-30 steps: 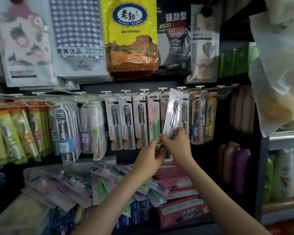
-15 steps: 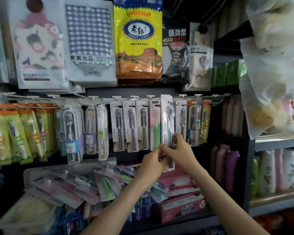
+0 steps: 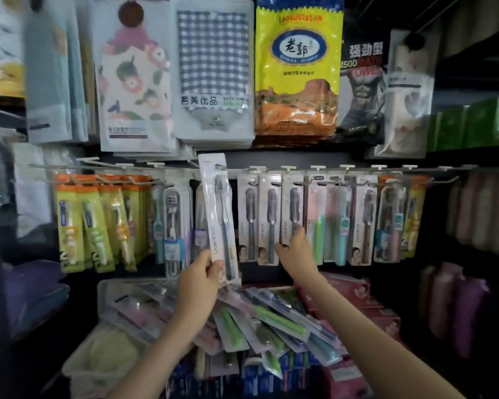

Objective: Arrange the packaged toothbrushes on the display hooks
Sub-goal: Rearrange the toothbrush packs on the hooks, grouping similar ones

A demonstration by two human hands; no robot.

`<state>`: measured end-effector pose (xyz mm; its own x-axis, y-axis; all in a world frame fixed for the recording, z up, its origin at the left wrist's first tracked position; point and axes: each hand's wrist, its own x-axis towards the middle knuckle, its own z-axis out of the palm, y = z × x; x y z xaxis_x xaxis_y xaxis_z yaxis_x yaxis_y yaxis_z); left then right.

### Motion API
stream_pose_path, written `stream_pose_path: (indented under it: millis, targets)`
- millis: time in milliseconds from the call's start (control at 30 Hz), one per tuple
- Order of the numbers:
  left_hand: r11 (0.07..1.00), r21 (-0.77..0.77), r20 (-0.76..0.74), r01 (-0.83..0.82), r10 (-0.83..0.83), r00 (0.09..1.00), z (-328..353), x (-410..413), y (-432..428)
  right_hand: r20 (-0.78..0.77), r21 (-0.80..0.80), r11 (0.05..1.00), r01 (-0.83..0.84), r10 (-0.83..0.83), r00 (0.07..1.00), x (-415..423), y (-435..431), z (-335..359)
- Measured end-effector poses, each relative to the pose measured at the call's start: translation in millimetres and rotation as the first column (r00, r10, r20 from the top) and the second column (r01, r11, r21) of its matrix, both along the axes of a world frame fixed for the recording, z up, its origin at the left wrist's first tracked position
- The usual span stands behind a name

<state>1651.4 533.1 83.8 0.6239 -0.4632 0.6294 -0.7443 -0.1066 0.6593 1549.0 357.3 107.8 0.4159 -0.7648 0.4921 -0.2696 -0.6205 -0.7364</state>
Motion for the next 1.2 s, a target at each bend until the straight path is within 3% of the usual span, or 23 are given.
stream_pose_path:
  millis: [167, 334, 601, 734, 901, 1001, 1101, 1201]
  targets:
    - [1.000, -0.010, 0.060, -0.017, 0.018, 0.998, 12, 31, 10, -0.098, -0.120, 0.993, 0.010, -0.022, 0.995, 61, -14, 1]
    - [1.000, 0.005, 0.085, -0.020, 0.019, 0.996, 12, 48, 13, 0.121, 0.100, 0.994, 0.052, -0.064, 0.991, 88, -28, 1]
    - [0.999, 0.039, 0.115, 0.013, -0.017, 0.993, -1, 65, 12, 0.086, 0.185, 0.983, 0.008, -0.024, 0.996, 73, -48, 3]
    - [0.999, 0.029, 0.110, 0.045, -0.048, 0.993, -3, 61, 5, 0.102, 0.163, 0.984, 0.072, -0.089, 0.991, 65, -50, 4]
    - [0.983, 0.174, 0.183, 0.053, -0.085, 0.979, -8, 57, -2, -0.301, -0.100, 0.974, 0.201, -0.222, 0.927, 72, -45, 16]
    - [0.977, 0.204, 0.184, 0.063, -0.101, 0.978, -10, 52, -3, -0.364, -0.128, 0.964, 0.234, -0.265, 0.893, 68, -36, 23]
    - [0.971, 0.216, 0.158, 0.099, -0.135, 0.978, -11, 45, -6, -0.179, -0.144, 0.974, 0.175, -0.199, 0.964, 58, -16, 17]
    - [0.962, 0.211, 0.074, 0.173, -0.192, 0.979, -9, 34, -13, 0.180, -0.075, 0.995, -0.069, 0.082, 0.980, 46, 21, 4]
